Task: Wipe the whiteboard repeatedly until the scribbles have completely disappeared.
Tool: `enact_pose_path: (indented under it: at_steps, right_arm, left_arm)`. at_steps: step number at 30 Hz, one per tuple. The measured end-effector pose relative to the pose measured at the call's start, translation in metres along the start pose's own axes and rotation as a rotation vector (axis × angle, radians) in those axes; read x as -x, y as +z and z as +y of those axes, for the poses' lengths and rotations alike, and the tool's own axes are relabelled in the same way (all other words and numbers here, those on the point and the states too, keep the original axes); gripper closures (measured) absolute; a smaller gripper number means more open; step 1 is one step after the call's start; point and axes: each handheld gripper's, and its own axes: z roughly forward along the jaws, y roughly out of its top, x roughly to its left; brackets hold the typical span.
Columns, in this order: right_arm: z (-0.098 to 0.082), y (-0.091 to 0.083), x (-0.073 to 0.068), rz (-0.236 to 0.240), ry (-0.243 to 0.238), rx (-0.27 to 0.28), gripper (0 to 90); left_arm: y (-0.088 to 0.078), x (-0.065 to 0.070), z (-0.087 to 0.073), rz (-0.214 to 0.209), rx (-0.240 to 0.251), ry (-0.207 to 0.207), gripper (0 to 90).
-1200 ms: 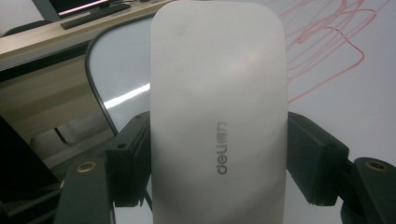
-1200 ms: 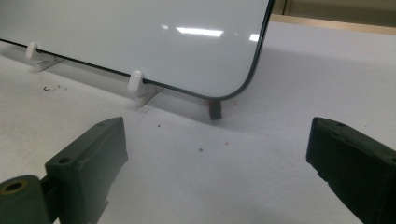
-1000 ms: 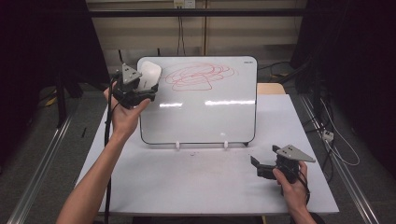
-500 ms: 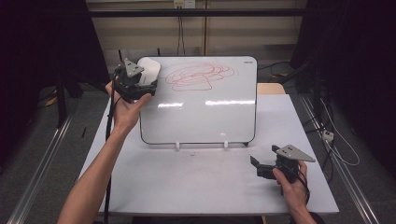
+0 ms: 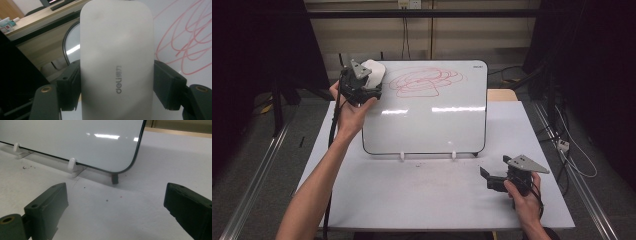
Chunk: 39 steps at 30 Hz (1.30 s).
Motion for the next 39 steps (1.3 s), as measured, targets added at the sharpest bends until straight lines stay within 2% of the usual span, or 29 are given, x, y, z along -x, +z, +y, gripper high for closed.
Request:
enact_pose_path:
  at_steps: [7,11,15,16,22,33,38,39]
  right_arm:
    - [0.0,0.0,0.001,-0.002,-0.002,0.001,5.2]
    - [0.0,0.0,0.0,-0.002,-0.003,0.0,5.2]
    - [0.0,0.0,0.0,-0.004,-0.003,-0.001,5.2]
    - [0.0,0.0,0.0,-0.003,-0.004,0.0,5.2]
    - [0.0,0.001,0.0,-0.003,-0.006,-0.001,5.2]
    - [0.0,0.001,0.0,-0.005,-0.005,-0.001,5.2]
    - [0.0,0.001,0.0,-0.003,-0.008,0.0,5.2]
    - [0.0,0.001,0.0,-0.004,-0.007,-0.001,5.2]
  left_arm:
    - [0.001,0.0,0.001,0.005,-0.015,0.014,31.0]
    - [0.002,0.003,0.001,0.015,-0.009,0.001,31.0]
    - [0.002,0.004,0.001,0.019,-0.01,0.001,31.0]
    - [0.002,0.004,0.001,0.022,-0.015,0.012,31.0]
    - [0.004,0.008,0.001,0.018,-0.018,0.005,31.0]
    - [0.008,0.03,0.007,-0.019,-0.049,0.057,31.0]
    - [0.01,0.04,0.008,-0.021,-0.043,0.083,31.0]
    - [0.01,0.043,0.008,-0.025,-0.037,0.069,31.0]
